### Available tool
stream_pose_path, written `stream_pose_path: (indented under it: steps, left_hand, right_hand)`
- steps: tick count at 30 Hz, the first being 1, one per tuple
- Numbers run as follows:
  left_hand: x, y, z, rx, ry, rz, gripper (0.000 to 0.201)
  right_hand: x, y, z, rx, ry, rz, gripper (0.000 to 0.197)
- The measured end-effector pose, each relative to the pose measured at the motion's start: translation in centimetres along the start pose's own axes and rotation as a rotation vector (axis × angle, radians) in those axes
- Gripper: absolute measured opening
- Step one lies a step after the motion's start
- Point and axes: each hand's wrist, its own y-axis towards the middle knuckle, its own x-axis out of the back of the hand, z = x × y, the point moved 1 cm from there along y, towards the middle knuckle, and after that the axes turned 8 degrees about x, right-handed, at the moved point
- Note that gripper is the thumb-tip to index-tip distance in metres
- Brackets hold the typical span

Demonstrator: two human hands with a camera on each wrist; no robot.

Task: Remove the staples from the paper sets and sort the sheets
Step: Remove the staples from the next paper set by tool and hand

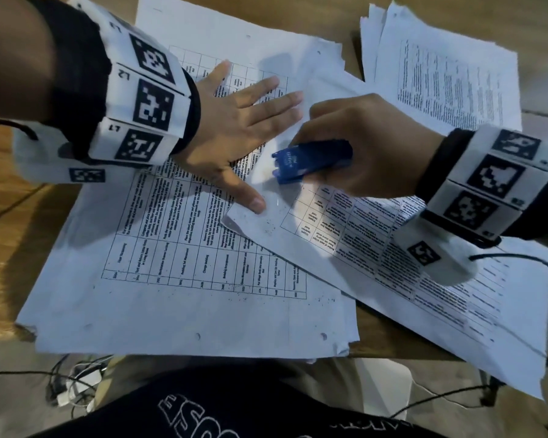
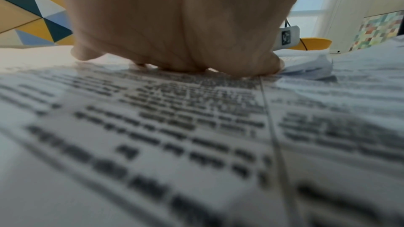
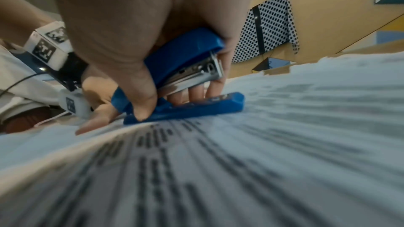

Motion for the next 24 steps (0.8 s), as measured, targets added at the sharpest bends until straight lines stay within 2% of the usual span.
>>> stream_pose_path:
  steps: [4, 9, 11, 13, 16, 21, 24]
  left_hand:
    - [0.2, -0.4, -0.1, -0.021, -0.003, -0.011, 0.122]
    - [0.6, -0.9, -0.4, -0.003, -0.026, -0.003, 0.13]
    - [0.9, -1.6, -1.0, 0.037, -0.079, 0.004, 0.127]
    - [1.2, -2.6, -1.6, 0.115, -0.215, -0.022, 0.12]
    - [1.5, -4.0, -2.7, 0.227, -0.5, -0.087, 0.092]
    - [1.7, -3.7, -3.0, 0.346, -1.22, -0.061, 0.082]
    - [1.7, -3.5, -2.8, 0.338, -1.381, -0.004, 0.061]
  right_hand:
    - [-0.6, 0.9, 0.8, 0.043, -0.008, -0.01, 0.022]
    - [-0.7, -1.0, 0.7, -0.082, -0.043, -0.04, 0.022]
    - [-0.5, -1.7, 0.4, -0.144, -0.045, -0.025, 0.026]
    - [-0.3, -2.2, 0.1, -0.195, -0.036, 0.004, 0.028]
    - [-0.4, -2.7, -0.1, -0.247, -0.035, 0.031, 0.03]
    - [-0.6, -3.1, -0.2, -0.244, -0.005, 0.016, 0.029]
    - [-0.5, -3.2, -0.3, -0.211, 0.004, -0.011, 0.028]
